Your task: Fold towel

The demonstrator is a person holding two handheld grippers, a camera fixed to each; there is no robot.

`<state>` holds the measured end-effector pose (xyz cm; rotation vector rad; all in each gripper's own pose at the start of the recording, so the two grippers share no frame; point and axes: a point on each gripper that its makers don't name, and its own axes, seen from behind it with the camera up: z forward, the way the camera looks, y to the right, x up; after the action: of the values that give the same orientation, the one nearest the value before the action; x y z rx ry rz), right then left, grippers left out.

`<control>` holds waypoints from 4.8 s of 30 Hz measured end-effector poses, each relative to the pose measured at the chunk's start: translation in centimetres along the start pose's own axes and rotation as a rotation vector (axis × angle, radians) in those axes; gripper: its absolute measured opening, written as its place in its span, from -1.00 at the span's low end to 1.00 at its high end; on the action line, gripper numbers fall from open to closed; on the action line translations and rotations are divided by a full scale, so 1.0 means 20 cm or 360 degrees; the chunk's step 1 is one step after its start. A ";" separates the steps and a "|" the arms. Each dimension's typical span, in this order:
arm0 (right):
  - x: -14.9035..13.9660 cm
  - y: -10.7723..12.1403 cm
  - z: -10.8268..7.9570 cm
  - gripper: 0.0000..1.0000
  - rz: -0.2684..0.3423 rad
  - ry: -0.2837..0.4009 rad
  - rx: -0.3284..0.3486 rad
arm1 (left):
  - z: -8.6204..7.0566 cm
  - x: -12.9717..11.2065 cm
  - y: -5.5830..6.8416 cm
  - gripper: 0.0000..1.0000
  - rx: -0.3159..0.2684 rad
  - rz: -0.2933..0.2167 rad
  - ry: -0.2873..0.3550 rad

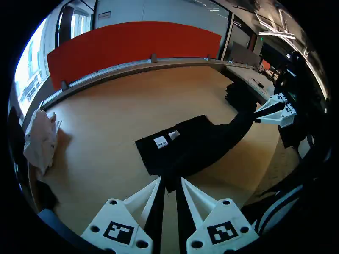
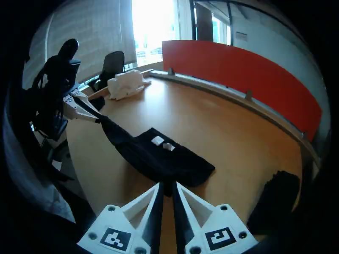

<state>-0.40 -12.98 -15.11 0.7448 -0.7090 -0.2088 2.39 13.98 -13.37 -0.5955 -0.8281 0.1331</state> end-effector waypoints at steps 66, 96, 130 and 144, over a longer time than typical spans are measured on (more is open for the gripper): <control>-0.19 0.33 0.42 -0.73 0.0122 -0.0257 -0.0033 | 0.54 0.01 -0.18 -0.67 0.0036 0.0061 -0.0076; -0.25 0.42 0.61 -0.73 0.0285 -0.0318 -0.0113 | 0.75 -0.04 -0.27 -0.59 0.0079 0.0038 -0.0117; -0.31 0.57 0.71 0.52 0.0302 -0.0356 -0.0342 | 0.84 -0.08 -0.38 0.21 0.0189 0.0068 -0.0182; -0.28 0.66 0.71 0.95 0.0268 -0.0332 -0.0410 | 0.85 -0.02 -0.44 0.35 0.0253 0.0079 -0.0154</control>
<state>-14.81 -8.93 -1.63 0.4182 -0.9196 -0.2209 -11.14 14.10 0.04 -0.4626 -0.8877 0.2725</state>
